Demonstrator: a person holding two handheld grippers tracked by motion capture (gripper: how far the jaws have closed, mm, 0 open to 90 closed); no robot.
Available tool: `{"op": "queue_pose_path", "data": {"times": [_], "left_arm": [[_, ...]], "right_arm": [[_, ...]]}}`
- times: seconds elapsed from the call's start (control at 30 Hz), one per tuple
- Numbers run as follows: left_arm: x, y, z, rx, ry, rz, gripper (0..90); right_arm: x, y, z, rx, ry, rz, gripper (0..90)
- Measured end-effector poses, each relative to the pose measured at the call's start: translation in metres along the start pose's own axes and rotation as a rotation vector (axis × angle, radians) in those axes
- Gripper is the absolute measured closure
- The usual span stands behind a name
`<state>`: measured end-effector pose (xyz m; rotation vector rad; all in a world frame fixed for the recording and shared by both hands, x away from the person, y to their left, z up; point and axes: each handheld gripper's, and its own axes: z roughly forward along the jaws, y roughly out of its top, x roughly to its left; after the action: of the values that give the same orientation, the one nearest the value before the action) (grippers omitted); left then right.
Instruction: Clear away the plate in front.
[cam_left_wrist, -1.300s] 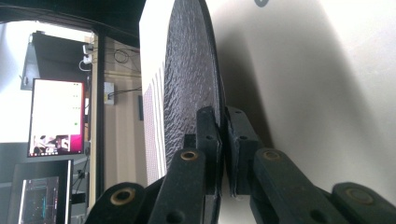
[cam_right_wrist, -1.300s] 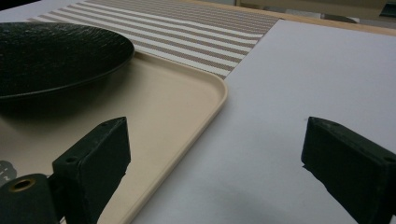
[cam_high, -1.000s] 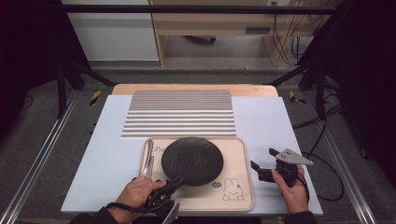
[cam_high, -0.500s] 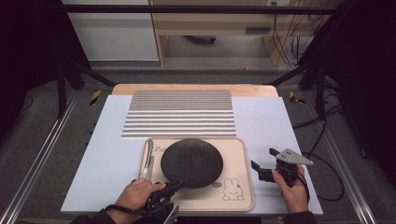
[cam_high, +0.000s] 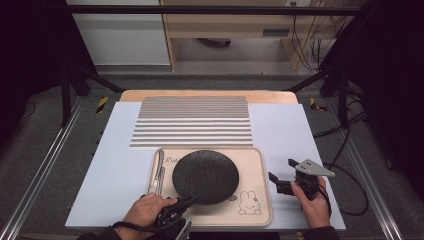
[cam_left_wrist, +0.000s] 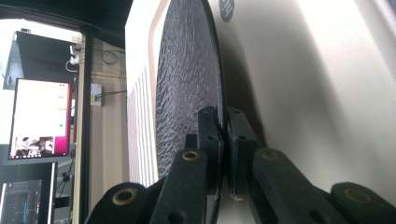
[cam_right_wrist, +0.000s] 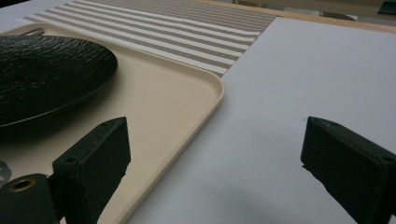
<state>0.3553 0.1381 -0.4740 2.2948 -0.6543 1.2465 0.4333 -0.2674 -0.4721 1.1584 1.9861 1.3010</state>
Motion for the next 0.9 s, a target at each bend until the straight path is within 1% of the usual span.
{"op": "queue_pose_path", "data": {"times": [0.03,0.07,0.1,0.13,0.17,0.2,0.33,0.43,0.47,0.53,0.57,0.7,0.9], "left_arm": [[-0.001,0.000,0.000,-0.001,0.003,-0.002,86.7],[0.000,-0.001,-0.001,0.008,0.002,-0.003,86.5],[0.000,-0.003,-0.001,0.004,-0.004,-0.025,86.3],[0.001,-0.004,-0.002,0.008,-0.005,-0.027,86.1],[0.001,-0.005,-0.002,0.004,-0.014,-0.045,85.7],[0.002,-0.006,-0.003,0.014,-0.014,-0.037,85.1],[-0.002,-0.008,-0.002,0.012,-0.011,-0.074,84.7],[-0.003,-0.010,-0.003,0.018,-0.022,-0.080,83.3],[-0.003,-0.011,-0.003,0.021,-0.020,-0.076,82.9],[-0.003,-0.013,-0.003,0.017,-0.020,-0.090,83.0],[-0.003,-0.014,-0.004,0.024,-0.023,-0.083,82.8],[-0.002,-0.018,-0.005,0.028,-0.031,-0.106,81.9],[-0.003,-0.021,-0.004,0.044,-0.054,-0.118,80.2]], "right_arm": [[0.000,0.000,0.000,0.000,0.000,0.000,8.5],[0.000,0.000,0.000,-0.001,0.001,-0.001,8.5],[0.000,0.000,0.000,-0.003,0.000,-0.004,8.5],[0.000,0.000,0.001,-0.001,0.000,-0.004,8.5],[0.001,0.000,0.001,0.000,0.001,-0.004,8.5],[0.000,0.000,0.001,0.000,0.001,-0.007,8.5],[0.001,0.000,0.001,0.001,0.000,-0.004,8.5],[0.001,0.000,0.001,0.002,0.001,-0.004,8.5],[0.001,0.000,0.001,0.002,0.002,-0.004,8.5],[0.001,0.000,0.001,0.001,0.002,-0.005,8.4],[0.001,0.000,0.001,0.001,0.002,-0.004,8.4],[0.000,0.000,0.002,0.002,0.002,-0.004,8.4],[0.001,0.000,0.002,0.007,0.003,-0.001,8.5]]}}
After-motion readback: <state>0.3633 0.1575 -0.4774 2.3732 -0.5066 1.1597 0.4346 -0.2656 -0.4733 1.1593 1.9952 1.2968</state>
